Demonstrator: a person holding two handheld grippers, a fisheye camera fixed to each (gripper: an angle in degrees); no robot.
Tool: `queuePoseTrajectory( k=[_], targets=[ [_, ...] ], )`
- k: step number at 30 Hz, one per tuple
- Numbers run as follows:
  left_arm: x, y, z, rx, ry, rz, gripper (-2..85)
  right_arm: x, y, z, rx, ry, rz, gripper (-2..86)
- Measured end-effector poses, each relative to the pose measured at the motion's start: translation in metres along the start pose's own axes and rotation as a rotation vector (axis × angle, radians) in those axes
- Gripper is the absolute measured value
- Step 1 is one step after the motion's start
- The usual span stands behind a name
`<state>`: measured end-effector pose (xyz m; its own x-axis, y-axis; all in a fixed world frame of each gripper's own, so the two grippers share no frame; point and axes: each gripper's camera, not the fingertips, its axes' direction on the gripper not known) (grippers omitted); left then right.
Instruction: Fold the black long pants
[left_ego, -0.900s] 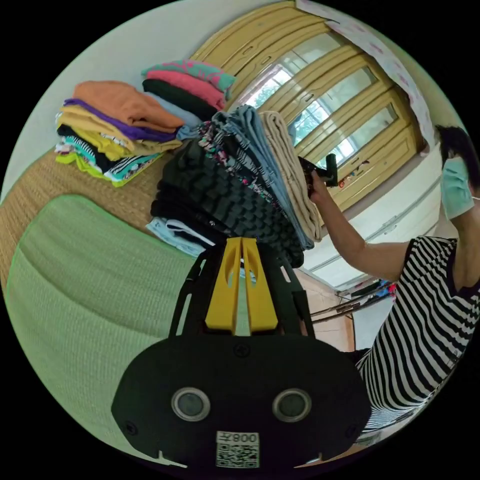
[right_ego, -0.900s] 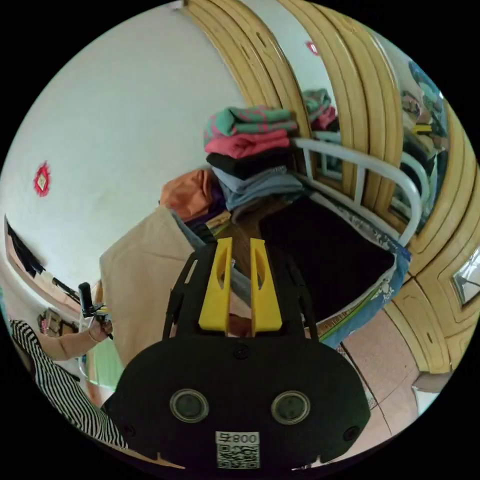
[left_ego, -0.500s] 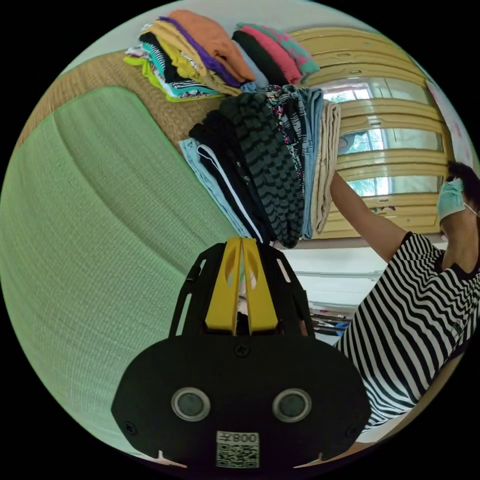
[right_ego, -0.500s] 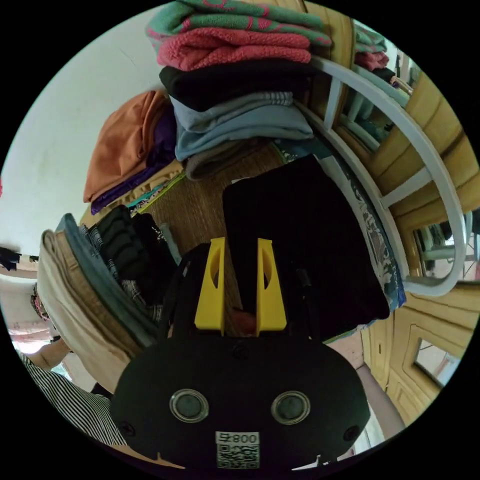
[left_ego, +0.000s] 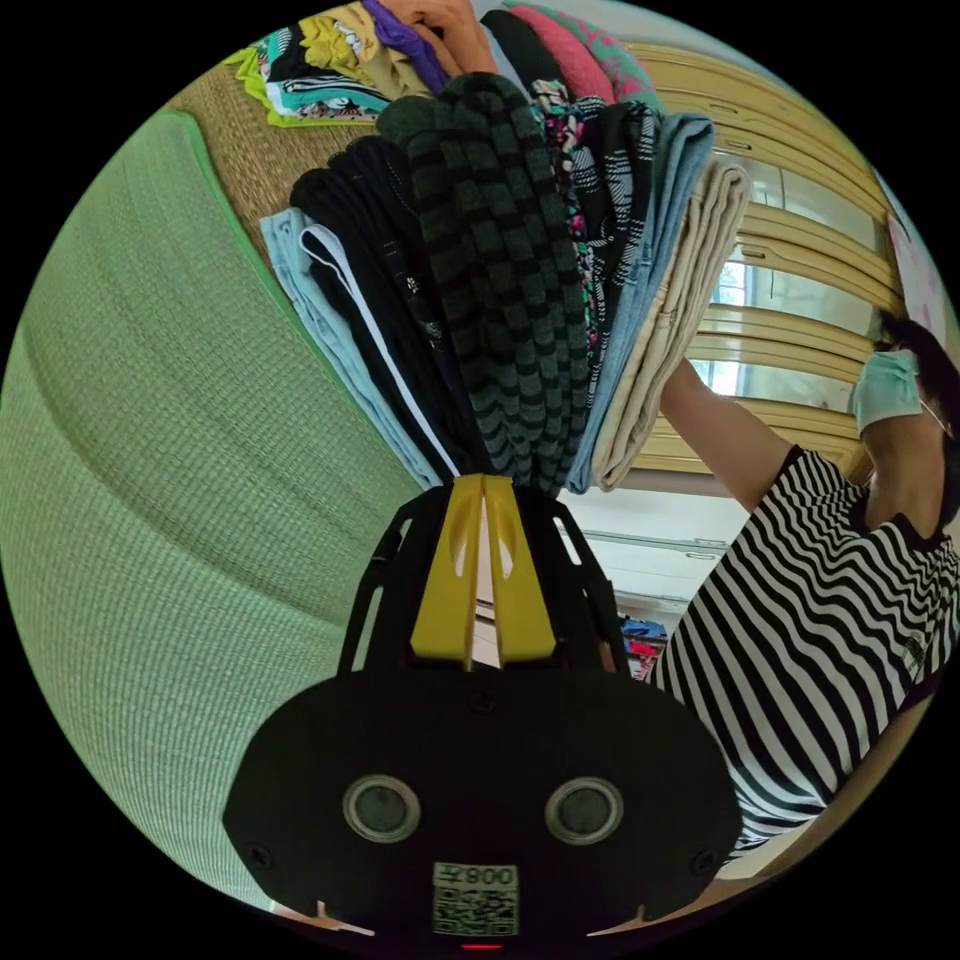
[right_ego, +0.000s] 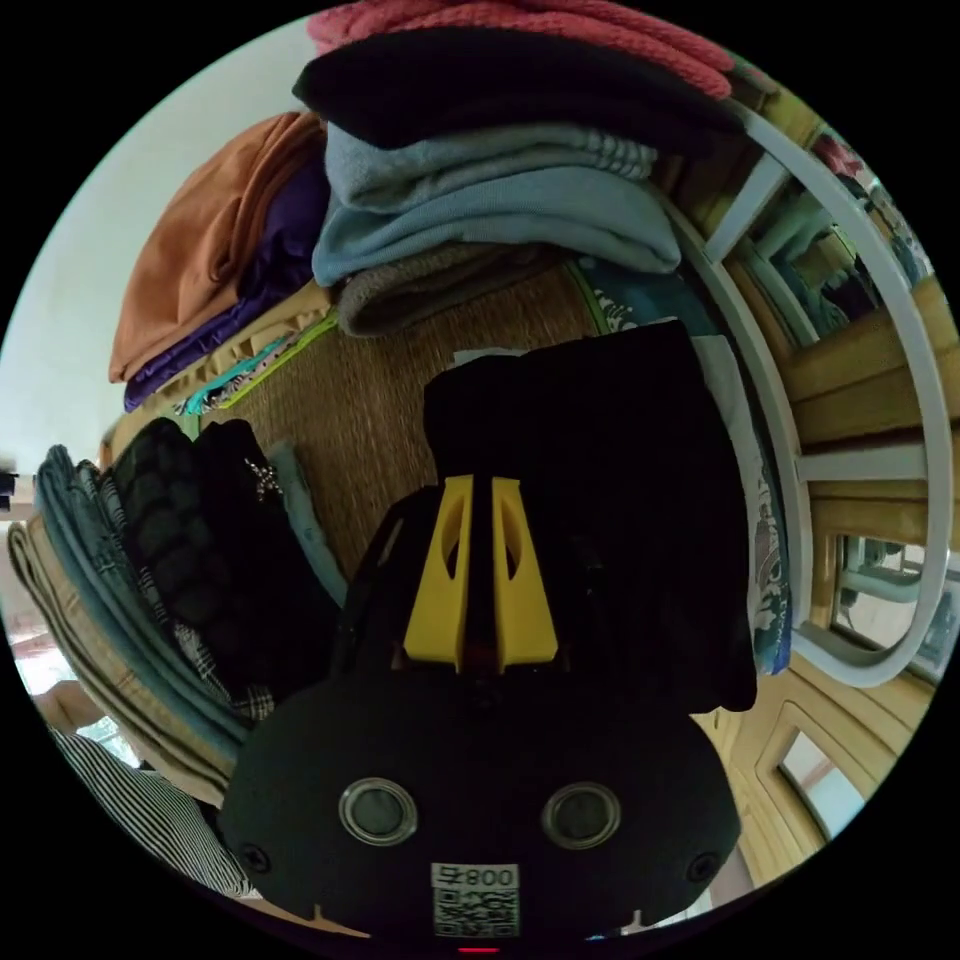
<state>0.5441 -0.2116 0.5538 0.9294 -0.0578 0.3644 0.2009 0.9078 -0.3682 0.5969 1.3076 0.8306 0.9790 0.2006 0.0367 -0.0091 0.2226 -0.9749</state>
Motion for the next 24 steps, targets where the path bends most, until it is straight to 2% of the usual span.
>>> queuePoseTrajectory(
  k=[5, 14, 19, 24],
  targets=[
    [-0.037, -0.001, 0.005, -0.014, 0.028, 0.028, 0.0, 0.032, 0.035, -0.066, 0.15, -0.104, 0.087, 2.5],
    [-0.122, 0.039, 0.003, 0.05, 0.114, 0.067, 0.1, 0.057, 0.152, -0.275, 0.696, -0.44, 0.234, 1.7],
    [-0.165, 0.085, -0.006, 0.123, 0.13, 0.126, 0.1, -0.03, 0.169, -0.42, 0.914, -0.498, 0.099, 1.6],
    [-0.203, 0.138, -0.023, 0.24, 0.118, 0.17, 0.3, -0.16, 0.151, -0.53, 0.974, -0.478, -0.08, 1.5]
  ],
)
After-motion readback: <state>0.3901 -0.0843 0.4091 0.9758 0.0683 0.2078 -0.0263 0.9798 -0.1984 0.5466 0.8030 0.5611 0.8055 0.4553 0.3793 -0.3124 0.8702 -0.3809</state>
